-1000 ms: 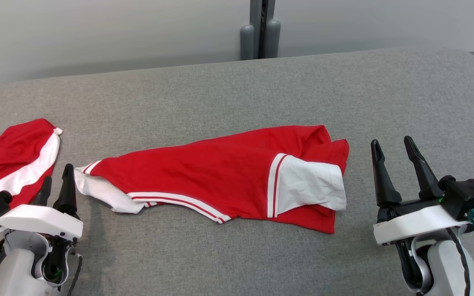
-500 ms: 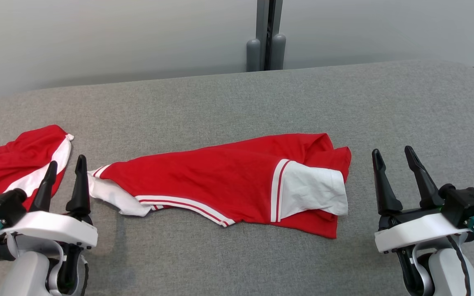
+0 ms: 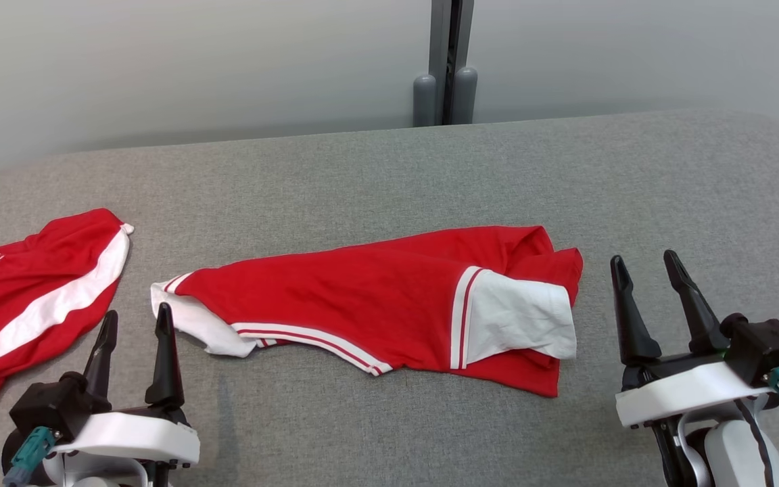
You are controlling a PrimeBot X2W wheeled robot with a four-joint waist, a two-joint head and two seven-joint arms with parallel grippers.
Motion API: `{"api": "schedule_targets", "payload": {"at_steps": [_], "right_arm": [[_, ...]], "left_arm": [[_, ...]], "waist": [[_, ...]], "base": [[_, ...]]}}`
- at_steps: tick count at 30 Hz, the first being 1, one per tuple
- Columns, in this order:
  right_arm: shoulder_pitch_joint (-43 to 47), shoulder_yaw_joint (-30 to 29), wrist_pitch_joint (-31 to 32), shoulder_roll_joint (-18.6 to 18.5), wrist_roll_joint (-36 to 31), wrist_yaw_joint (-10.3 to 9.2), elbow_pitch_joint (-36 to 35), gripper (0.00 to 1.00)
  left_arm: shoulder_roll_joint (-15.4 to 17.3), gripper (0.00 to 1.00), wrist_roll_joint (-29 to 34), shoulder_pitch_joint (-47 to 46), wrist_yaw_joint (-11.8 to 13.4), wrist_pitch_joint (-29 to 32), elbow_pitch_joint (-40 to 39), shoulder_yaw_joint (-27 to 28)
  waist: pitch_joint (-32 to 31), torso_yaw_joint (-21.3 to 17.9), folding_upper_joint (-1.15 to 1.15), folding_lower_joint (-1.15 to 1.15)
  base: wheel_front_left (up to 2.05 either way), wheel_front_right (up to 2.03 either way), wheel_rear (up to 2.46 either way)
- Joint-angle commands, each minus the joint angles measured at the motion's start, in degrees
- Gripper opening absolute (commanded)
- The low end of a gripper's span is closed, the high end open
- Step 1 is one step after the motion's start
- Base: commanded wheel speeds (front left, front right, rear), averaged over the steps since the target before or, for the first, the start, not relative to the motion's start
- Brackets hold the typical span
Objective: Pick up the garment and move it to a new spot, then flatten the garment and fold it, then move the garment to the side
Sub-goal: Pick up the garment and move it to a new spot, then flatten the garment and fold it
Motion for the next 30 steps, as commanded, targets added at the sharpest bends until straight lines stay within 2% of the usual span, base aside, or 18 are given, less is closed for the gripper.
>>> {"api": "schedule_targets", "payload": {"at_steps": [1, 9, 19, 30], "right_arm": [[1.2, 0.1, -0.3, -0.6, -0.2, 0.11, -0.4, 1.00], [1.9, 0.8, -0.3, -0.7, 0.4, 0.12, 0.0, 1.00], [1.4, 1.7, -0.3, -0.9, 0.8, 0.11, 0.8, 1.00], [-1.1, 8.7, 0.6, -2.5, 5.7, 0.12, 12.2, 1.00]], "left_arm": [[-0.5, 1.00, 1.2, 0.4, -0.5, -0.1, -0.4, 0.7], [-3.1, 1.00, 4.1, 1.0, -2.4, -0.1, 0.2, 2.8], [-4.7, 1.00, 6.1, 0.0, -4.0, -0.1, 1.3, 4.4], [-5.7, 1.00, 6.9, -0.2, -4.8, -0.1, 2.7, 5.1]], "waist": [[0.0, 0.2, 0.00, 0.00], [-0.1, 0.7, 0.00, 0.00], [-0.3, 0.7, 0.00, 0.00], [-0.5, 1.5, 0.00, 0.00]], "base": [[0.00, 0.00, 0.00], [0.00, 0.00, 0.00], [0.00, 0.00, 0.00], [0.00, 0.00, 0.00]]}}
